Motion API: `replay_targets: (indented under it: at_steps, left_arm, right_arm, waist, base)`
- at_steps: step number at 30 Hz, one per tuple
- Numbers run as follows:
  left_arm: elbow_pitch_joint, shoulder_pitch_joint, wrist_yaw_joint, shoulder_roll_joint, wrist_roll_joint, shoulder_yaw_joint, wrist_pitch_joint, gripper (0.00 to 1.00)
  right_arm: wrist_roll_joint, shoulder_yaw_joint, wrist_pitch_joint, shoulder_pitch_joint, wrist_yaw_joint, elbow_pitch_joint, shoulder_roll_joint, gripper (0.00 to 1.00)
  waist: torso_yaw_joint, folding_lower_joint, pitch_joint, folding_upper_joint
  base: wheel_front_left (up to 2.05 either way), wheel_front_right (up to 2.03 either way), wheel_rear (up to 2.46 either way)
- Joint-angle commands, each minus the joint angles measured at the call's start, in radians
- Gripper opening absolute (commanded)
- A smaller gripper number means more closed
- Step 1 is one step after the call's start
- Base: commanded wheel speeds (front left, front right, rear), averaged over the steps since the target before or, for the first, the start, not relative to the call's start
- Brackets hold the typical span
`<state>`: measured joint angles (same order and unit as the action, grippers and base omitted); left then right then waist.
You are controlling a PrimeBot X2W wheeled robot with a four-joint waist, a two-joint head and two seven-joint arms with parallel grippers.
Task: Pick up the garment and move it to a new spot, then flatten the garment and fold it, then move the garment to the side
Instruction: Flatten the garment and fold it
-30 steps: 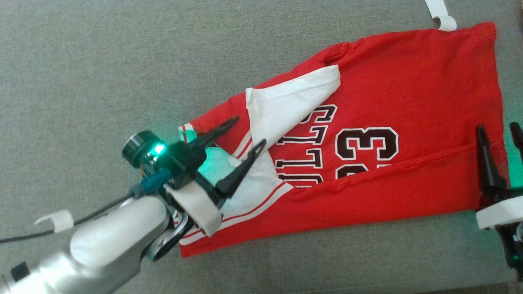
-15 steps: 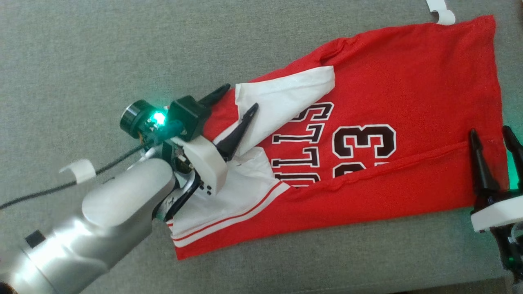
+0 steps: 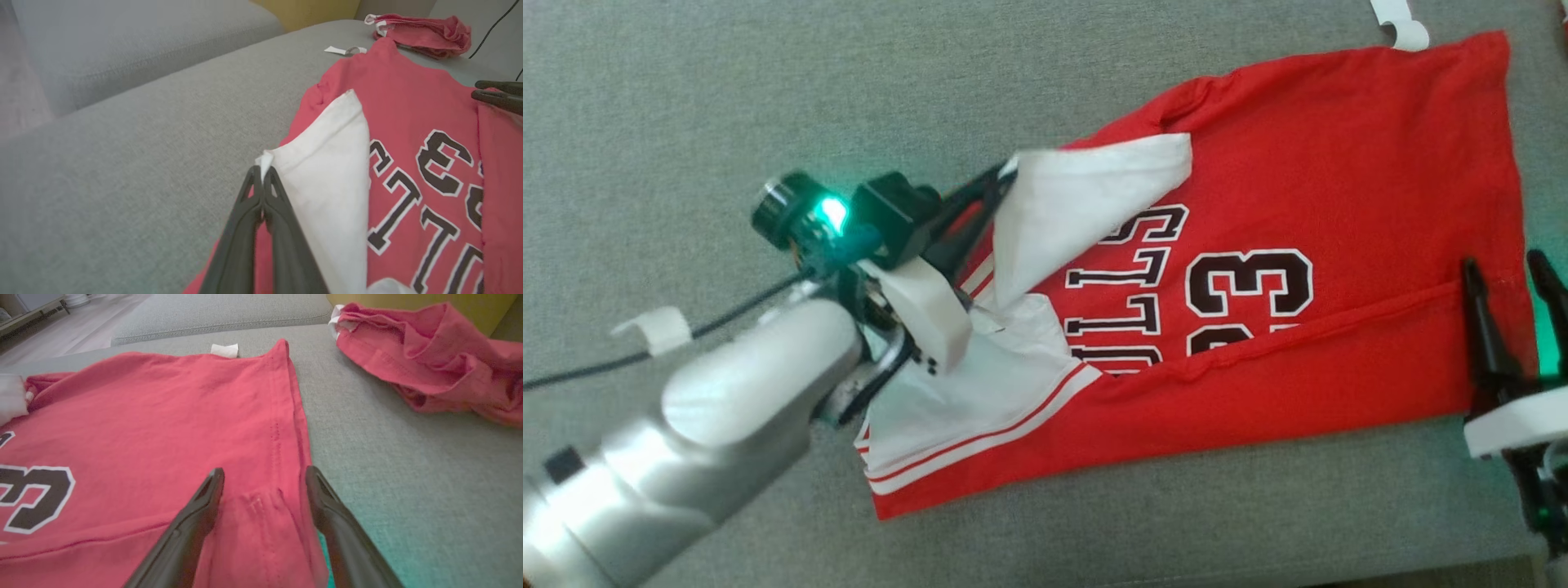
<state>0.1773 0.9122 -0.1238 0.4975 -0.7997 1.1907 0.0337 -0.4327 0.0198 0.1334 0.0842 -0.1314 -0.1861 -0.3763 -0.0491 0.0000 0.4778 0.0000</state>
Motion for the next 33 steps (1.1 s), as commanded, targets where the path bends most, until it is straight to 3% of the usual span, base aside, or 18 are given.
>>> replay_targets:
  at_steps: [1, 8, 13, 25, 33]
  left_arm:
    - [-0.041, 0.066, -0.003, 0.051, 0.015, -0.053, 0.000, 0.00]
    - [-0.102, 0.183, 0.048, 0.161, 0.043, -0.091, 0.031, 0.00]
    - [-0.098, 0.262, 0.073, 0.211, 0.082, -0.110, 0.037, 0.00]
    - [-0.058, 0.313, 0.096, 0.214, 0.128, -0.108, -0.003, 0.00]
    - [-0.058, 0.327, 0.088, 0.222, 0.149, -0.107, -0.017, 0.00]
  right_arm:
    - [-0.002, 0.015, 0.005, 0.021, 0.001, 0.036, -0.039, 1.00]
    - [0.003, 0.031, -0.065, 0.121, 0.001, 0.083, -0.087, 1.00]
    - [-0.007, 0.043, -0.172, 0.227, 0.001, 0.080, -0.115, 1.00]
    - [-0.001, 0.032, -0.415, 0.441, 0.001, -0.048, -0.203, 1.00]
    - [0.023, 0.087, -0.497, 0.543, 0.001, -0.145, -0.235, 1.00]
  waist:
    - [0.003, 0.0000, 0.002, 0.0000]
    - [0.005, 0.0000, 0.030, 0.0000]
    - [0.004, 0.0000, 0.056, 0.0000]
    - [0.018, 0.0000, 0.099, 0.0000]
    - [0.036, 0.0000, 0.118, 0.0000]
  base:
    - [0.00, 0.00, 0.00]
    - [0.00, 0.00, 0.00]
    - [0.00, 0.00, 0.00]
    - [0.00, 0.00, 0.00]
    - [0.00, 0.00, 0.00]
